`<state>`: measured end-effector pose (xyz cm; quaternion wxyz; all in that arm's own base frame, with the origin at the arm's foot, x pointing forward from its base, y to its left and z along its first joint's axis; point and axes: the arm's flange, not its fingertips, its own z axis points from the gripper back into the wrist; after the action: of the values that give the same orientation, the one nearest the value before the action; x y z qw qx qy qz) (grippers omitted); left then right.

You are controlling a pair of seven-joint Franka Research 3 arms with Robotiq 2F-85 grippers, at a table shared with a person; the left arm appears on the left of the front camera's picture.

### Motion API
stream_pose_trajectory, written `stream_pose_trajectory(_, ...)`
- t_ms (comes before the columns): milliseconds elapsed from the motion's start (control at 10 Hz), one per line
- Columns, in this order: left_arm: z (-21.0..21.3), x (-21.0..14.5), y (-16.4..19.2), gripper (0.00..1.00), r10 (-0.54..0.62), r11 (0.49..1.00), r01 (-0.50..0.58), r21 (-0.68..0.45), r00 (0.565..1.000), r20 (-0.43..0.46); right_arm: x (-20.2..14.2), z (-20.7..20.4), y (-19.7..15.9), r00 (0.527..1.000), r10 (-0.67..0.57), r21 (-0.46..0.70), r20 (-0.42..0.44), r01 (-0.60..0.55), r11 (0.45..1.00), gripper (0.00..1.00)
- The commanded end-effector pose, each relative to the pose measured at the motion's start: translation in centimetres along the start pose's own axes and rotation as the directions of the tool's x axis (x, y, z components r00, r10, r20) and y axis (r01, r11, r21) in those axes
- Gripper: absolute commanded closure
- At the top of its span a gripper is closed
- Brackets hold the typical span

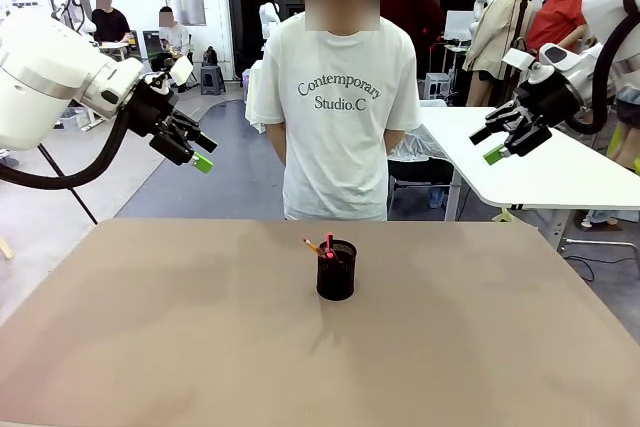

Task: Place the pens into the pen holder.
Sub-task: Pick up a writing instrument from the table and place it into the Pen holder.

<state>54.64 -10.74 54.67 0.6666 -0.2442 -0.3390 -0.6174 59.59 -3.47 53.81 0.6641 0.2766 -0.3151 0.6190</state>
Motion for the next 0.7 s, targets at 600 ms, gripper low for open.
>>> stream_pose_trajectory(600,0.15,-0.05,-0.05,0.00,-0.005,1.000,0.005,0.004,1.000,-0.001,0.00,0.00,0.00,1.000,0.000,0.000,0.000,0.000,1.000,0.00)
